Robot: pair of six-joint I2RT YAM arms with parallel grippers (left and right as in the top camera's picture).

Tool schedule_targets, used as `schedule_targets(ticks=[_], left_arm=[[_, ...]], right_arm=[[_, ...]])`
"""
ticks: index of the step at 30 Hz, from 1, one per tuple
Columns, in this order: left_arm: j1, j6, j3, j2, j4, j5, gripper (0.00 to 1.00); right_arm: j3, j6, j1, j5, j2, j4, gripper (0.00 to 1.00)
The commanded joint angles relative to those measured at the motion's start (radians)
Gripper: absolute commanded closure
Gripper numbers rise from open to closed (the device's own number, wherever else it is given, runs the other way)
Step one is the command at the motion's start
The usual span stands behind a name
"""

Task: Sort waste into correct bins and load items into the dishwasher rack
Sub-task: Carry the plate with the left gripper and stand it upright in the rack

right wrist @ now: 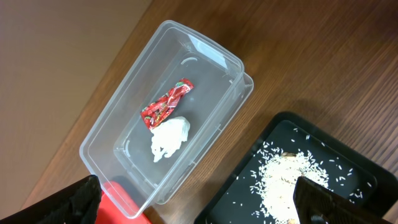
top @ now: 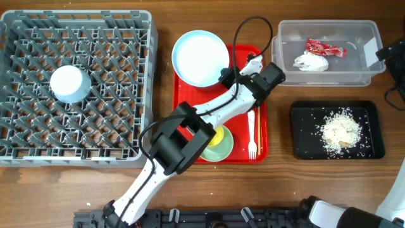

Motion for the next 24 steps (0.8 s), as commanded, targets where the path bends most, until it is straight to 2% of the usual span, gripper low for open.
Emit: schedule_targets(ticks=[1, 8, 14, 18, 20, 24], left_arm=[[0.035, 0.005, -0.005, -0.066, 0.004, -0.047, 0.96], [0.146, -0.005, -0.005, -0.25, -0.006, 0.004, 0.96], [0.253, -0.104, -0.005, -0.36, -0.11, 0.135, 0.96], [0.335, -0.147, -0.005, -0.364, -0.204, 0.317, 0.96], [0.394, -0.208, -0.005, -0.364, -0.249, 0.405, 0.96], [0.505, -0.206, -0.005, -0.364, -0.293, 0.634, 0.96]], right_arm=[[-0.001, 0.007, -0.002, -0.002, 0.006, 0.002, 0.0], [-0.001, 0.007, -0.002, -0.002, 0.006, 0.002, 0.0], [-0.001, 0.007, -0.002, -0.002, 0.006, 0.002, 0.0], [-0.001, 0.007, -0.002, -0.002, 0.006, 0.002, 0.0], [-0.001, 0.007, -0.002, -0.002, 0.006, 0.002, 0.0], [-0.001, 0.007, -0.002, -0.002, 0.006, 0.002, 0.0]])
